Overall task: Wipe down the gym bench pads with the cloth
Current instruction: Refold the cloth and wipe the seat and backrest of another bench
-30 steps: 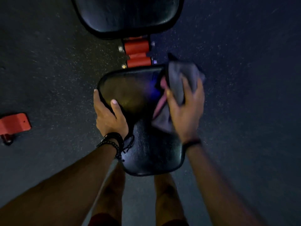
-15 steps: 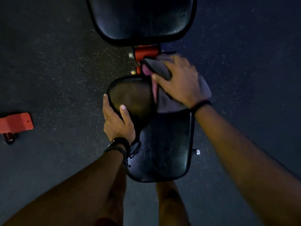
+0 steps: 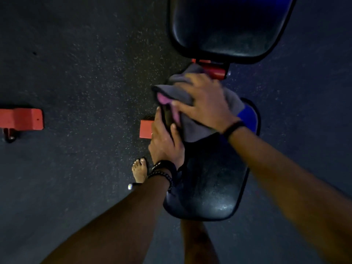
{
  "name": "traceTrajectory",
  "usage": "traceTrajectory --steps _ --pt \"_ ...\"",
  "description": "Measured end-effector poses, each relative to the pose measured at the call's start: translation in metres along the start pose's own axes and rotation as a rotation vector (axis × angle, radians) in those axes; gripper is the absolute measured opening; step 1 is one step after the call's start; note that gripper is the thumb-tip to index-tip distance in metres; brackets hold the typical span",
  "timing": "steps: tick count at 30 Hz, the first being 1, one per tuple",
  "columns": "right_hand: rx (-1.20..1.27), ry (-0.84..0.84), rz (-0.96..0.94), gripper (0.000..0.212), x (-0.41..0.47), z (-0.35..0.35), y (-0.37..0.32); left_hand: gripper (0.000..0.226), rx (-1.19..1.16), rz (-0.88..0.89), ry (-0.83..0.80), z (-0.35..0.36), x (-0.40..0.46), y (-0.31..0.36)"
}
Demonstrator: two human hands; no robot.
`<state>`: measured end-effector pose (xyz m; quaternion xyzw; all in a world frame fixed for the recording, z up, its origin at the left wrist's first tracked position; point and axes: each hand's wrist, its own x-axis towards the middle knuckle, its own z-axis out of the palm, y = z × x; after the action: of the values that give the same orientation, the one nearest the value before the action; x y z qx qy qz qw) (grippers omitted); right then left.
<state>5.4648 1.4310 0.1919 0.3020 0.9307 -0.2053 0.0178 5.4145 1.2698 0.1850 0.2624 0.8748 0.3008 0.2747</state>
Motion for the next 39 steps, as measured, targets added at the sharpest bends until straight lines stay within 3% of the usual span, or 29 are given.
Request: traceTrajectory --steps 4,7,9,11,13,17,19,22,24,27,30,33,34,36,39 --pt "0.038 0.132 0.234 0.050 -0.063 -0.016 0.052 0.057 -0.027 0.018 -0.002 0.000 0.002 -0.001" --pt "-0.069 0.154 0.367 0.050 -0.035 -0.007 0.014 0.059 -0.145 0.044 0.039 0.000 0.004 -0.005" --pt "-0.135 0.075 0.310 0.052 -0.001 0.007 -0.027 0.059 -0.408 -0.003 0.166 -0.004 0.003 -0.006" --pt "-0.214 0.066 0.185 0.047 0.009 0.019 -0.063 0.057 -0.652 -0.181 0.366 -0.021 0.004 -0.012" --pt "-0.174 0.046 0.108 0.045 -0.035 0.036 -0.093 0.059 -0.704 -0.262 0.441 -0.045 0.005 -0.033" --pt "-0.110 -0.238 -0.169 0.058 -0.200 0.056 -0.153 0.063 -0.692 -0.213 0.208 -0.084 0.004 -0.065" --pt "-0.103 -0.307 -0.263 0.055 -0.211 0.058 -0.148 0.065 -0.663 -0.189 0.107 -0.089 0.008 -0.065" --pt "-0.067 -0.109 -0.131 0.042 -0.138 0.049 -0.131 0.060 -0.618 -0.132 0.025 -0.088 0.010 -0.057" --pt "-0.153 0.037 0.055 0.045 -0.066 0.042 -0.121 0.056 -0.601 -0.107 0.051 -0.085 0.012 -0.056" --pt "-0.257 0.114 0.342 0.042 -0.008 0.040 -0.111 0.053 -0.609 -0.100 0.100 -0.080 0.006 -0.061" --pt "-0.212 0.106 0.244 0.042 -0.071 0.067 -0.147 0.053 -0.577 -0.078 0.117 -0.088 -0.006 -0.063" --pt "-0.126 -0.088 -0.019 0.043 -0.201 0.093 -0.183 0.054 -0.557 -0.052 0.078 -0.097 -0.010 -0.057" --pt "0.008 -0.147 -0.036 0.040 -0.227 0.094 -0.181 0.054 -0.561 -0.046 0.076 -0.098 -0.009 -0.055" --pt "0.065 -0.091 -0.088 0.044 -0.220 0.083 -0.169 0.054 -0.559 -0.023 0.082 -0.097 -0.007 -0.048" --pt "-0.137 -0.014 0.120 0.051 -0.144 0.084 -0.174 0.054 -0.547 -0.056 0.065 -0.083 -0.003 -0.041"
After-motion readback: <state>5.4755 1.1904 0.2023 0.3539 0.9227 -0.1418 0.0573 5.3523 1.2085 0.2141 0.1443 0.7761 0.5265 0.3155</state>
